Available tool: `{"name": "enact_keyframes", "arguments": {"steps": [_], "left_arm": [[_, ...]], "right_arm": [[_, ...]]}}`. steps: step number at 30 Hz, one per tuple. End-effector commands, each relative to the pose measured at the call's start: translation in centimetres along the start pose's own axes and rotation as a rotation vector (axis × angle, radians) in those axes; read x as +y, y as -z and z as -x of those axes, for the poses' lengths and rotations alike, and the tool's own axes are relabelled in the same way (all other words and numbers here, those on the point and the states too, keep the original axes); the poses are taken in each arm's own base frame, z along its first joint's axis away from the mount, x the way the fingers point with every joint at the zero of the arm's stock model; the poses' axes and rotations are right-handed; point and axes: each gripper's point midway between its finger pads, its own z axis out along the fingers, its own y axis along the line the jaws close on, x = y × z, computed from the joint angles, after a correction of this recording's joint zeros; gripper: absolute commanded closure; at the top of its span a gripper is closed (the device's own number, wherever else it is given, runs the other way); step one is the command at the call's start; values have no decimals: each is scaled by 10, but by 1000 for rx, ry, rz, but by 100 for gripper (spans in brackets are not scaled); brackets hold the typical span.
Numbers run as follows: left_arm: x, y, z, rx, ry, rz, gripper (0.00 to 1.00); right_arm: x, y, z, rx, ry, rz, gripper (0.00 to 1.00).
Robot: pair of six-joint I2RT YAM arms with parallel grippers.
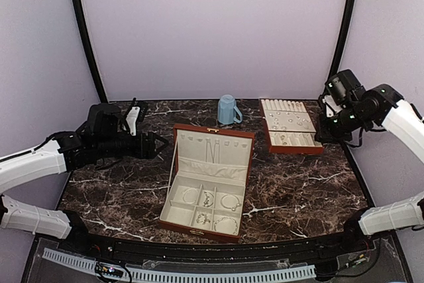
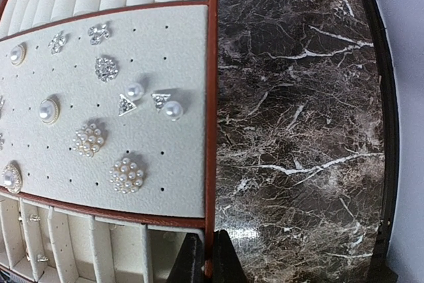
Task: Organize the mixed jewelry
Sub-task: Place the compartment layer in the jewelry box.
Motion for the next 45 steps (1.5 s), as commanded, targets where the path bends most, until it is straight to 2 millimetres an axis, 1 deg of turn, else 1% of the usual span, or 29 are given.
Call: {"name": "enact_keyframes", "arguments": {"steps": [1, 5, 10, 17, 19, 24, 29, 34, 37, 38, 45], "left_arm": [[-2, 4, 11, -9, -12, 0, 31], [-2, 4, 11, -3, -19, 2, 32], [-1, 3, 11, 11, -25, 5, 31], [0, 4, 12, 10, -24, 9, 31], [1, 4, 12, 12, -23, 8, 31], [-1, 5, 11, 25, -12, -12, 31], [2, 14, 14, 19, 1, -6, 31], [10, 25, 16, 0, 4, 24, 31], [21, 32, 16, -1, 2, 73, 30], [24, 35, 18, -9, 4, 82, 30], [34, 51, 17, -4, 14, 111, 28]], "right_arm": [[21, 22, 13, -19, 78, 79, 100], [39, 26, 15, -11, 165, 94, 100], [64, 40, 30, -53, 214, 158, 100], [96, 43, 35, -64, 304, 220, 100], [109, 46, 36, -75, 331, 261, 100], [147, 52, 32, -83, 420, 357, 100], [174, 58, 30, -99, 495, 409, 100], [202, 72, 21, -105, 570, 516, 100], [220, 78, 9, -101, 636, 567, 100], [224, 79, 5, -95, 660, 578, 100], [250, 75, -27, -52, 806, 649, 100]]}}
